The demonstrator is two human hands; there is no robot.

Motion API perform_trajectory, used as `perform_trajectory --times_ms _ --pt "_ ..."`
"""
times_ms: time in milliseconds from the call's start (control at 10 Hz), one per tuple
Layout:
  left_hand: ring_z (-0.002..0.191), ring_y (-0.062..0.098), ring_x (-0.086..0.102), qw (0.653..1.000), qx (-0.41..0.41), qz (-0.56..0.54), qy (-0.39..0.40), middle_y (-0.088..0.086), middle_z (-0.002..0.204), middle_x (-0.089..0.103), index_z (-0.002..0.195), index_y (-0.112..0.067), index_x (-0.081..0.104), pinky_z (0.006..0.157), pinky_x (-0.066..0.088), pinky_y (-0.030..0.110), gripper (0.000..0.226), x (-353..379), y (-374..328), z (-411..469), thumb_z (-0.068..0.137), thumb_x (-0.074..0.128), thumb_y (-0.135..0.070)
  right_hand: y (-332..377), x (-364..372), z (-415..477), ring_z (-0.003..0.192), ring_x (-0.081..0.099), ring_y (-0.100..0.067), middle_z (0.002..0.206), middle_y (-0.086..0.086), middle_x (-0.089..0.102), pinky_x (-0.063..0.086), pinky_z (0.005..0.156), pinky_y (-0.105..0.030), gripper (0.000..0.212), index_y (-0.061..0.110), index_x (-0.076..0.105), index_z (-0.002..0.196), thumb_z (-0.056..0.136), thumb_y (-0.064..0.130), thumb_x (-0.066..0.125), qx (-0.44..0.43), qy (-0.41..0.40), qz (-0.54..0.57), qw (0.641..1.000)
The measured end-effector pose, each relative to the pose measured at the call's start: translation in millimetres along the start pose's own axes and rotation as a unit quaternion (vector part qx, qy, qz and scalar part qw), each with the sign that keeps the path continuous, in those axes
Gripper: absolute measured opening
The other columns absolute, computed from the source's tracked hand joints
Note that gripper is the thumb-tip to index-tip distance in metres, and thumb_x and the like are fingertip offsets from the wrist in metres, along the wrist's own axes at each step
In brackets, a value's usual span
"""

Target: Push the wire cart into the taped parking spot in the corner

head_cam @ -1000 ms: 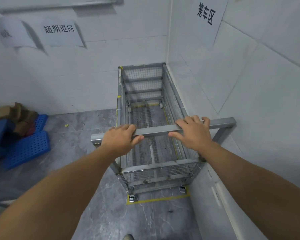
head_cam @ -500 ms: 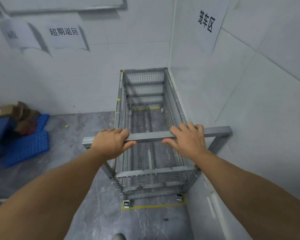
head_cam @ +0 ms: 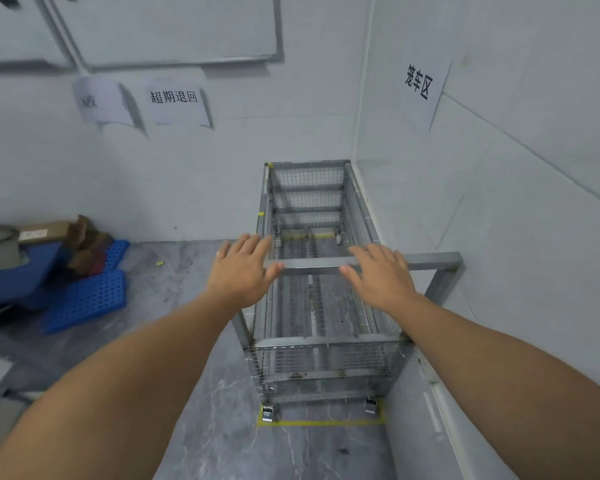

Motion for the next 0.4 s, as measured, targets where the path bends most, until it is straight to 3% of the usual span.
perform_trajectory --times_ms 200,400 --pt "0.149 0.018 -0.002 0.999 -0.031 -0.035 -0.021 0.003 0.163 0.009 0.154 -0.021 0.011 0.12 0.001 0.046 0.071 -62.3 14.1 -25.9 0.096 0.016 -0.062 49.5 -64.5 -7.2 0.138 0.033 -0.023 0.142 -0.002 0.048 0.025 0.11 -0.049 0.05 0.022 0.043 0.142 0.102 0.049 0.033 -0.021 -0.053 -0.005 0.998" --pt "0.149 0.018 -0.005 0.994 -0.01 -0.036 -0.106 0.001 0.164 0.005 0.154 -0.023 0.009 0.12 0.0 0.048 0.07 -147.3 22.9 -76.1 0.095 0.016 -0.061 109.5 -135.2 -42.9 0.14 0.033 -0.028 0.143 -0.007 0.048 0.027 0.11 -0.056 0.058 0.021 0.044 0.14 0.096 0.054 0.025 -0.038 -0.15 -0.033 0.987"
Point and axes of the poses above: each hand's wrist, its own z-axis towards the middle knuckle, its own x-axis out of the palm, y = z × x, the point moved 9 cm from there along z, towards the middle knuckle
